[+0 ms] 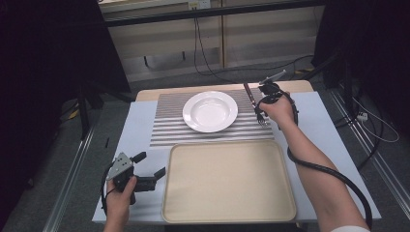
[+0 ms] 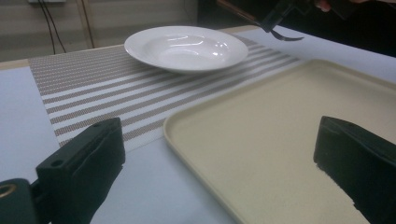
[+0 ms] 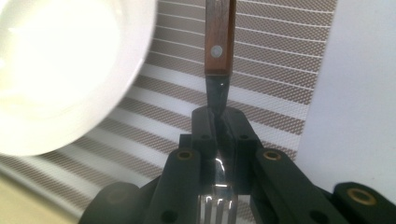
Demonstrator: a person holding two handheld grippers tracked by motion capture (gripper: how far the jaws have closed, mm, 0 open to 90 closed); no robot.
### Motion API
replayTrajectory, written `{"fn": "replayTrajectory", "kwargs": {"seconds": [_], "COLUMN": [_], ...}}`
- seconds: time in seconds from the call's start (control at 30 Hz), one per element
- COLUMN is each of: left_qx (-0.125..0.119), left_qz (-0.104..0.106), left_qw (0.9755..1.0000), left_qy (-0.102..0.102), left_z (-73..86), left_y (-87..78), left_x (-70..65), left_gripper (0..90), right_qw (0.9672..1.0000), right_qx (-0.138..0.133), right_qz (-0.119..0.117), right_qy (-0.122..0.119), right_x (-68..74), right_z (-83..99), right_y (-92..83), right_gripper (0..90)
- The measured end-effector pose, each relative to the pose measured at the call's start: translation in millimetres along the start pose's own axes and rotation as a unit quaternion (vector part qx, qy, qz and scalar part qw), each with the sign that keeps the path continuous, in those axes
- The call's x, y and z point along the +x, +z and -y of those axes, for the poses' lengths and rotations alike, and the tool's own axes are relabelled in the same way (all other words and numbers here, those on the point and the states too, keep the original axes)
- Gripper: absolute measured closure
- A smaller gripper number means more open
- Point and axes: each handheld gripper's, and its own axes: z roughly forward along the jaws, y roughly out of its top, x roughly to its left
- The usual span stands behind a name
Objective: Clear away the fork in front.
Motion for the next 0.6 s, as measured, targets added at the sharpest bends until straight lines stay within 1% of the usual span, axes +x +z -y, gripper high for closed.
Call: {"fn": "replayTrajectory", "kwargs": {"seconds": [0.03, 0.07, 0.1, 0.13, 0.2, 0.27, 0.3, 0.33, 0.37, 0.43, 0.5, 0.53, 0.6], "left_qx": [-0.004, -0.005, -0.009, -0.009, -0.016, -0.018, -0.022, -0.020, -0.019, -0.013, -0.007, -0.004, -0.005], "left_qz": [0.000, 0.001, 0.001, 0.003, 0.004, 0.004, 0.003, 0.004, 0.002, -0.001, 0.000, 0.000, 0.005], "left_qw": [1.0000, 1.0000, 0.9999, 0.9999, 0.9997, 0.9996, 0.9994, 0.9993, 0.9991, 0.9991, 0.9988, 0.9987, 0.9979], "left_qy": [-0.004, -0.004, -0.007, -0.006, -0.016, -0.022, -0.028, -0.031, -0.037, -0.040, -0.048, -0.051, -0.064], "left_z": [-1.2, -2.7, -4.3, -6.1, -10.0, -14.6, -16.8, -18.9, -21.2, -25.9, -31.4, -33.9, -38.5], "left_y": [-0.1, -0.3, 0.0, 0.0, 0.6, 2.2, 3.9, 5.3, 7.6, 12.6, 19.1, 22.5, 30.2], "left_x": [-0.6, -0.8, -1.9, -2.2, -4.6, -7.0, -8.5, -9.4, -11.1, -14.6, -19.4, -22.1, -27.1], "left_gripper": [2.2, 2.2, 2.2, 2.2, 2.2, 2.1, 2.0, 2.0, 2.0, 2.5, 2.5, 2.5, 2.7], "right_qw": [0.9999, 0.9997, 0.9995, 0.9991, 0.9981, 0.9967, 0.9960, 0.9948, 0.9941, 0.9925, 0.9909, 0.9903, 0.9888], "right_qx": [-0.008, -0.017, -0.021, -0.028, -0.039, -0.054, -0.056, -0.064, -0.067, -0.071, -0.072, -0.074, -0.073], "right_qz": [-0.011, -0.018, -0.022, -0.028, -0.043, -0.053, -0.061, -0.069, -0.074, -0.084, -0.094, -0.099, -0.109], "right_qy": [0.001, -0.001, -0.008, -0.013, -0.021, -0.031, -0.034, -0.038, -0.043, -0.054, -0.064, -0.064, -0.071], "right_x": [1.0, 2.3, 4.4, 6.3, 9.8, 13.2, 14.7, 16.0, 17.7, 21.3, 25.0, 26.6, 29.1], "right_z": [2.5, 4.9, 7.2, 9.8, 15.3, 21.9, 25.5, 29.5, 33.4, 41.4, 49.6, 53.6, 60.8], "right_y": [-3.8, -7.6, -11.1, -14.8, -21.7, -28.2, -31.3, -33.5, -35.5, -38.9, -41.7, -43.1, -45.4], "right_gripper": [84.1, 84.1, 84.1, 84.1, 84.1, 84.2, 84.1, 84.2, 84.2, 84.2, 84.2, 84.2, 84.2]}}
